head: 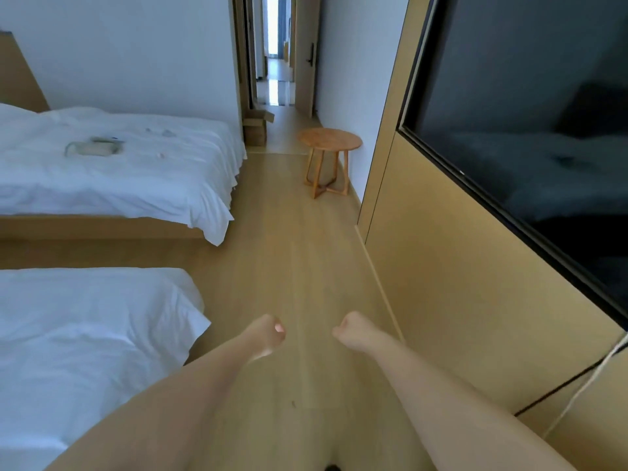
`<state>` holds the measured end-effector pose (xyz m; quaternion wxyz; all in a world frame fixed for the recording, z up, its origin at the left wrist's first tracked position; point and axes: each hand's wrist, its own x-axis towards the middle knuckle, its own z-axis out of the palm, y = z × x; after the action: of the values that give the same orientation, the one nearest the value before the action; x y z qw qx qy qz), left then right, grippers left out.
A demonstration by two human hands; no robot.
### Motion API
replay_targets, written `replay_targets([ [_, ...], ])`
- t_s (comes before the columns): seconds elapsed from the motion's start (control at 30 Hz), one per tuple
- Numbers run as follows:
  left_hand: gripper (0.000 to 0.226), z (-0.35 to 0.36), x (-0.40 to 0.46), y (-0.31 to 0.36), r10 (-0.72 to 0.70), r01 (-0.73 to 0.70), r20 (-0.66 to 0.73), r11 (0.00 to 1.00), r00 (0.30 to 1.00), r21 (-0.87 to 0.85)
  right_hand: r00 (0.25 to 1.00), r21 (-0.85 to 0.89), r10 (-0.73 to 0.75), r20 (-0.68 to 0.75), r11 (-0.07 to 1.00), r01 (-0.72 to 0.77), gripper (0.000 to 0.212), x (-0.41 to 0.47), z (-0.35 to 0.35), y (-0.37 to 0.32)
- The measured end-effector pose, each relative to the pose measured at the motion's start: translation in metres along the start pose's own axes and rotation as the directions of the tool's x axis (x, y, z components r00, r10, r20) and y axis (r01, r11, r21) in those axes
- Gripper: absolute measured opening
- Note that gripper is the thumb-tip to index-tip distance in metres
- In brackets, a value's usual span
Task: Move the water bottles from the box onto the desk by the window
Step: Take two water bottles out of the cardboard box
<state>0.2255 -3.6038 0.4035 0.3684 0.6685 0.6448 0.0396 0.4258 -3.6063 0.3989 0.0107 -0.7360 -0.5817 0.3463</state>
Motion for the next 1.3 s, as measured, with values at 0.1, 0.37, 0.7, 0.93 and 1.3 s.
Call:
replay_targets([
  [0.1, 0.032, -0.024, 0.053, -0.011, -0.034, 0.034, -0.008, 0.999, 0.999, 0.004, 0.999, -0.015, -0.025, 0.019, 1.000, 0.026, 0.038, 0.067, -0.007, -0.026],
  [0.37, 0.027, -0.136, 0.230, -0.006, -0.111, 0.113, -0.055, 0.992, 0.992, 0.047, 0.987, -0.066, -0.142, 0.081, 0.987, 0.147, 0.039, 0.255, -0.080, -0.123],
  [0.7, 0.015, -0.244, 0.418, -0.024, -0.219, 0.227, -0.087, 0.969, 0.972, 0.098, 0.972, -0.026, -0.215, 0.091, 0.975, 0.218, 0.030, 0.435, -0.154, -0.243],
  [0.93, 0.028, -0.345, 0.588, -0.043, -0.239, 0.248, -0.117, 0.967, 0.964, 0.066, 0.978, -0.056, -0.196, 0.076, 0.978, 0.201, 0.024, 0.589, -0.207, -0.329],
  [1.3, 0.010, -0.488, 0.828, -0.022, -0.108, 0.117, -0.081, 0.987, 0.991, 0.113, 0.993, -0.087, -0.114, 0.043, 0.989, 0.118, 0.048, 0.794, -0.304, -0.429],
])
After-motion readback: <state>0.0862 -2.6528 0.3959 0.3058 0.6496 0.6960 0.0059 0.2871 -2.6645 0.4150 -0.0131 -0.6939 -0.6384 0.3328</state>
